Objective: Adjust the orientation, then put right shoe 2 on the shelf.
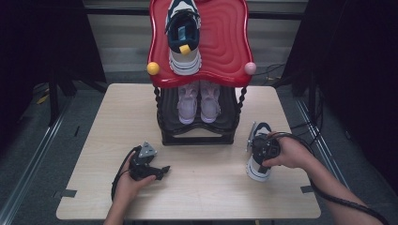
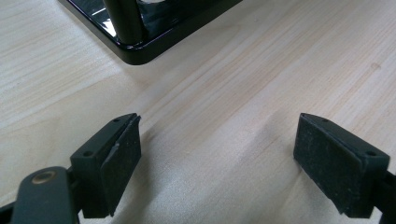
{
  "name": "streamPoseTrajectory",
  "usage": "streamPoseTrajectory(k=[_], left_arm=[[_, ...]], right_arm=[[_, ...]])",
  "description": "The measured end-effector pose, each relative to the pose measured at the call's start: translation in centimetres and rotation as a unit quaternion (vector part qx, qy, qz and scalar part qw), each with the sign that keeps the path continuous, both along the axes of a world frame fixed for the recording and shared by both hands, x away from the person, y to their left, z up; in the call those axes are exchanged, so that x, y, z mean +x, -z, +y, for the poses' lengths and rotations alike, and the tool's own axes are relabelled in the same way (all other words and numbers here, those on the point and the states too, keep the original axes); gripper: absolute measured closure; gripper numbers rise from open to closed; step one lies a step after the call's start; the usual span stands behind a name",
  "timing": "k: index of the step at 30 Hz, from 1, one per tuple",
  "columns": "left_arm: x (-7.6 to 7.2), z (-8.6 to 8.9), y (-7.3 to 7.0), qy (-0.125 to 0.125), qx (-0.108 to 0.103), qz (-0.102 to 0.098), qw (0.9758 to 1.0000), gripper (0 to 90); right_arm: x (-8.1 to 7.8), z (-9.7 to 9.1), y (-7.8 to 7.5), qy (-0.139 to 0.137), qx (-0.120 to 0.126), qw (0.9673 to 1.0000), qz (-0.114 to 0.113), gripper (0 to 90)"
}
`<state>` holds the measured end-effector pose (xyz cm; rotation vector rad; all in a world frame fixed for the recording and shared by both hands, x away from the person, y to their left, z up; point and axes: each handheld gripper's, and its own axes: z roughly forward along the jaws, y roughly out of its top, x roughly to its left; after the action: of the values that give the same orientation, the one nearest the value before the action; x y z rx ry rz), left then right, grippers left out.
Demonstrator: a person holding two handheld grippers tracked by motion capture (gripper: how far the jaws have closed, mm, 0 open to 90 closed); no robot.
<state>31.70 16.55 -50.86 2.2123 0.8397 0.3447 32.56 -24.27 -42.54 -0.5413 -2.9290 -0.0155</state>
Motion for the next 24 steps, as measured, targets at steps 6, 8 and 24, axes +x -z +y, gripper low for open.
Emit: streamPoseTrajectory(k=[6, 8, 24], left_arm=[[0.0, 0.0, 0.0, 0.0, 0.0, 0.0, 1.0, 14.5], [0.0, 0.0, 0.0, 0.001, -0.001, 0.0, 1.0, 14.6], [-0.1, -0.1, 0.1, -0.003, -0.007, 0.0, 1.0, 14.7]], right_arm=[[0.1, -0.2, -0.7, -0.012, 0.005, 0.9999, -0.005, 73.9], [-0.2, -0.1, -1.1, -0.004, 0.005, 1.0, -0.002, 73.9], [-0.5, 0.0, -4.0, -0.026, -0.008, 0.9996, -0.003, 74.0]])
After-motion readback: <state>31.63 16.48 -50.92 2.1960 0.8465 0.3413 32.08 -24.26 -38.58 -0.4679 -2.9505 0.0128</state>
